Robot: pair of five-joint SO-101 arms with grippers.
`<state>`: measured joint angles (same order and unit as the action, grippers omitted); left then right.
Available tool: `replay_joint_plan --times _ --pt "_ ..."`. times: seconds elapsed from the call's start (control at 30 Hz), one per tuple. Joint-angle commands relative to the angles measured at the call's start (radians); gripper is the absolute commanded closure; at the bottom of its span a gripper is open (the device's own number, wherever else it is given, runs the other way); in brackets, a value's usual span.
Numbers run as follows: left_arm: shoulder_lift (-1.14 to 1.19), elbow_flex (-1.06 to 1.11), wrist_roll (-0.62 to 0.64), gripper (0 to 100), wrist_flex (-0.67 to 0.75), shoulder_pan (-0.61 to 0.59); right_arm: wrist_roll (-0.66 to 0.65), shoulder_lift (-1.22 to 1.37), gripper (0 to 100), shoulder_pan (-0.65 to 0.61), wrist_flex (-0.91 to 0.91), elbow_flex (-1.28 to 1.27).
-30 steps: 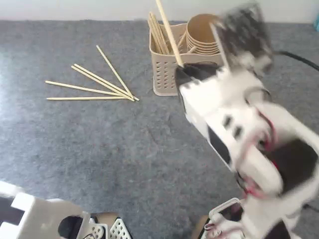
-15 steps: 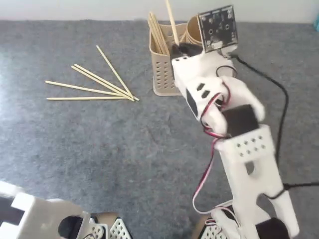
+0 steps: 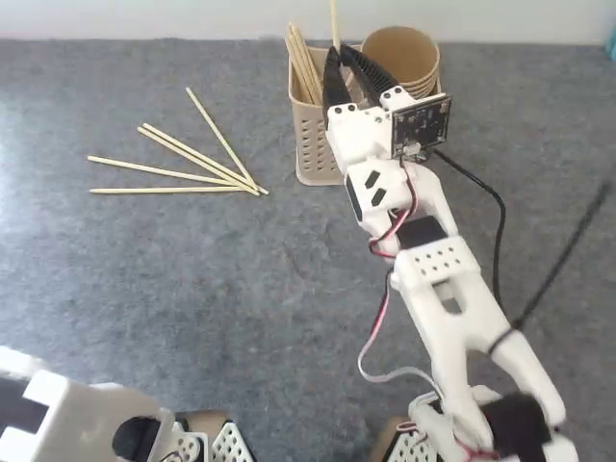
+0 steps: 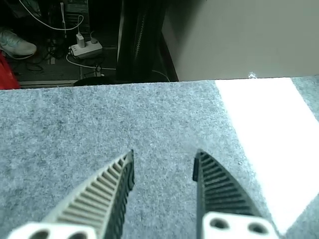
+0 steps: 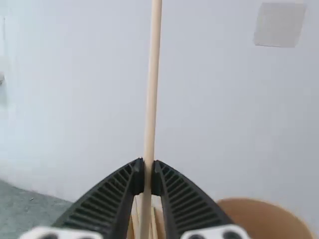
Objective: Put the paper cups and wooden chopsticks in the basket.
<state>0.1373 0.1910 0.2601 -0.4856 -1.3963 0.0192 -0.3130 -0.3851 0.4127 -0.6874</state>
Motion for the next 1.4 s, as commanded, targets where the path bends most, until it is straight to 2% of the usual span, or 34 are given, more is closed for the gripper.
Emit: replay_joint_plan --times 0.0,0.2,0.33,0.53,0.9,1.0,1.1,1.2,1.37 --pt "-0.008 -0.007 0.009 82 0.028 0.014 0.011 0.108 99.2 0.039 0.116 0.072" --pt "-0.008 -0.007 0.009 82 0.028 0.014 0.011 0.357 99.2 0.068 0.211 0.224" --pt "-0.008 -0.005 0.009 82 0.028 0.014 0.009 0.420 99.1 0.064 0.209 0.267" --pt "-0.008 0.016 0.009 82 0.029 0.034 0.009 0.367 88.5 0.044 0.208 0.215" --pt "-0.018 0.120 0.009 82 0.015 0.141 0.008 0.050 88.3 0.042 0.196 -0.032" --pt "-0.018 0.122 0.009 82 -0.092 0.219 0.008 -0.140 88.3 0.045 -0.001 -0.137" --pt "-0.017 0.122 0.011 82 -0.218 0.328 0.011 -0.357 88.3 0.047 -0.380 -0.172" --pt "-0.014 0.122 0.066 82 -0.310 0.450 0.011 -0.535 88.3 0.041 -0.696 -0.172" --pt "-0.008 0.070 0.161 82 -0.423 0.637 0.011 -0.696 88.3 0.022 -0.993 -0.172"
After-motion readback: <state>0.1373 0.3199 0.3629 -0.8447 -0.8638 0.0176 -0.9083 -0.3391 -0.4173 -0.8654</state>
